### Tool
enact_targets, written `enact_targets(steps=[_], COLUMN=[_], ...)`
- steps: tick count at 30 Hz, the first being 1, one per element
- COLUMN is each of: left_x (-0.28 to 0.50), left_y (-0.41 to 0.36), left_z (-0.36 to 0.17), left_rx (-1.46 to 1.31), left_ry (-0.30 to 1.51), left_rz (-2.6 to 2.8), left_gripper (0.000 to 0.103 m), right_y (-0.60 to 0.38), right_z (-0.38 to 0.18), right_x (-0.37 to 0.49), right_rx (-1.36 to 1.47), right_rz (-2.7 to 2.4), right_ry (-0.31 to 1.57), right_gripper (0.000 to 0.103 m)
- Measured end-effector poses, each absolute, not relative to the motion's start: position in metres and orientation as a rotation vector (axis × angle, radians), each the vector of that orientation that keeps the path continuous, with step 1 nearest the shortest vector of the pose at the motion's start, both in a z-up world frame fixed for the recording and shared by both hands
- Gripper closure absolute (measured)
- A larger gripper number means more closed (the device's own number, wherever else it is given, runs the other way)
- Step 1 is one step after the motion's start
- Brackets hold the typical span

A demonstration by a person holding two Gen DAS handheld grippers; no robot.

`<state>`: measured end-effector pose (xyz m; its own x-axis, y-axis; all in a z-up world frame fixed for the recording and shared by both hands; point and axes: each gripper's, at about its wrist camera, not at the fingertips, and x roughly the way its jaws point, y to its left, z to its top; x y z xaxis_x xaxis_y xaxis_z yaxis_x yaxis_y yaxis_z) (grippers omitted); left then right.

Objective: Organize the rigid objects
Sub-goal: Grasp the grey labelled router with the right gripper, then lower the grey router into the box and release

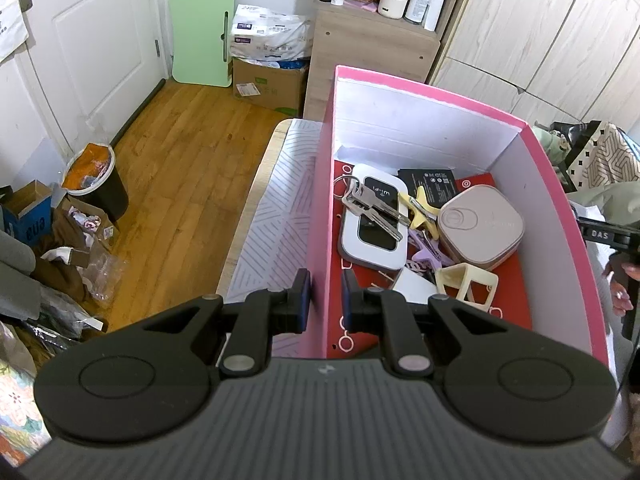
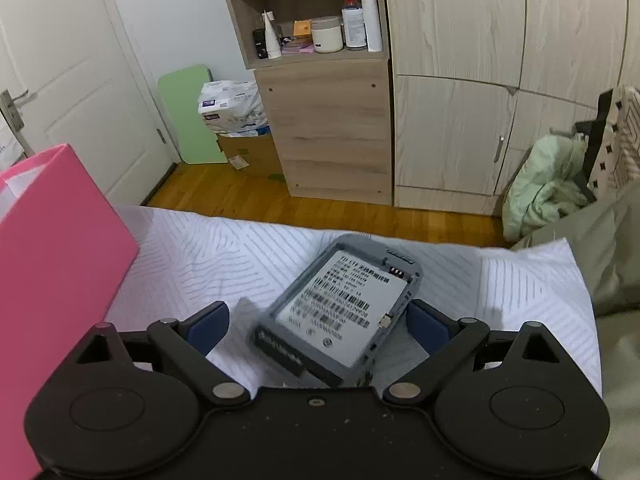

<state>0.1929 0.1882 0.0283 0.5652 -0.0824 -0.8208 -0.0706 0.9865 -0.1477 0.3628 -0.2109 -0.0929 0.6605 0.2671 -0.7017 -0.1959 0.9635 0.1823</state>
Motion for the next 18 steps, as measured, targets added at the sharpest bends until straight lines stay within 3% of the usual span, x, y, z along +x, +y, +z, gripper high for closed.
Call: enact_targets(steps=[4, 5, 6, 12, 14, 18], left_x=[0.192, 0.192, 0.191, 0.192, 0.193, 0.193], left_y=[0.189, 0.189, 0.189, 0.189, 0.189, 0.188], left_z=[0.028, 0.028, 0.028, 0.028, 0.028, 0.028], left_rx=[-0.176, -0.175, -0.175, -0.170, -0.172, -0.172], left_ry=[0.971, 0.972, 0.973, 0.976, 0.976, 0.975], left_rz=[-0.007, -0.008, -0.007, -0.008, -0.007, -0.006], left_gripper=[0.090, 0.090, 0.090, 0.090, 0.090, 0.090], right_y=[-0.201, -0.197, -0.193, -0.179, -0.176, -0.179], right_z=[-0.093, -0.092, -0.091, -0.089, -0.090, -0.091], right_x=[0.372, 0.372, 0.371, 0.358, 0.355, 0.349], right_rx=[0.036, 0.008, -0.025, -0.100, -0.114, -0.113], right_rz=[0.312, 0.328, 0.345, 0.444, 0.437, 0.444], right_ry=[0.781, 0.761, 0.744, 0.738, 0.753, 0.735], right_gripper=[0.009, 0.016, 0.039, 0.037, 0.024, 0.024])
